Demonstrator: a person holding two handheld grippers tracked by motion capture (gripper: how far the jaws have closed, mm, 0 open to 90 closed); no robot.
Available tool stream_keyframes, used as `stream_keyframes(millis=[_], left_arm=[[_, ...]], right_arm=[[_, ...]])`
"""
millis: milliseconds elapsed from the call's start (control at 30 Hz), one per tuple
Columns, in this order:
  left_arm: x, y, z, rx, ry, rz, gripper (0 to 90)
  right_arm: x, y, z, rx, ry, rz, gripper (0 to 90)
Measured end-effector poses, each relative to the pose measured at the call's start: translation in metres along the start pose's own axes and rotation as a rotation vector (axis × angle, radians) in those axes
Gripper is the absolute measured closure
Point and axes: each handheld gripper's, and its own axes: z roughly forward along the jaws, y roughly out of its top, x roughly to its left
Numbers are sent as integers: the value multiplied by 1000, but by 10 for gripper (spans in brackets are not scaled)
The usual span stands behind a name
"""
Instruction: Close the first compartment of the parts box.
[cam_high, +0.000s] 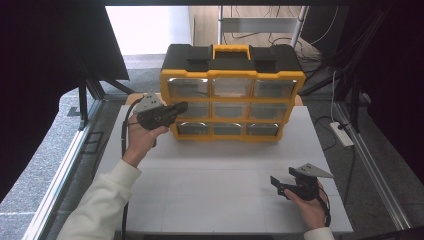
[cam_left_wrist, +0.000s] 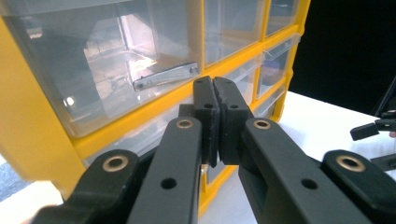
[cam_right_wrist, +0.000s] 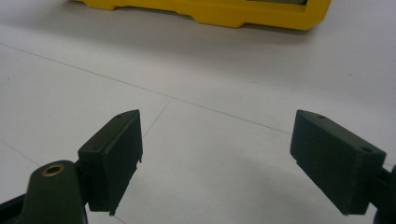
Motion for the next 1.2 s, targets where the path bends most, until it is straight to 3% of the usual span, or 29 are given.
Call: stream_keyframes(millis=[167,367,533,800,1200], left_arm=[[-6,-6,-9,4,-12,-5,824],[-24,-15,-19,44,-20,1,502],[-36,-28,-30,57,-22,-6,348],[-42,-56,-45,83,6,-8,251],[-42,-106,-63,132,71,-46,237]], right_arm=[[1,0,-1,-1,-2,4,171],[1,0,-1,1,-3,2,170],[3,1,-1,1,0,-5,170],[5,1,0,0,10,-12,168],[8,3,2,-6,38,-37,165]])
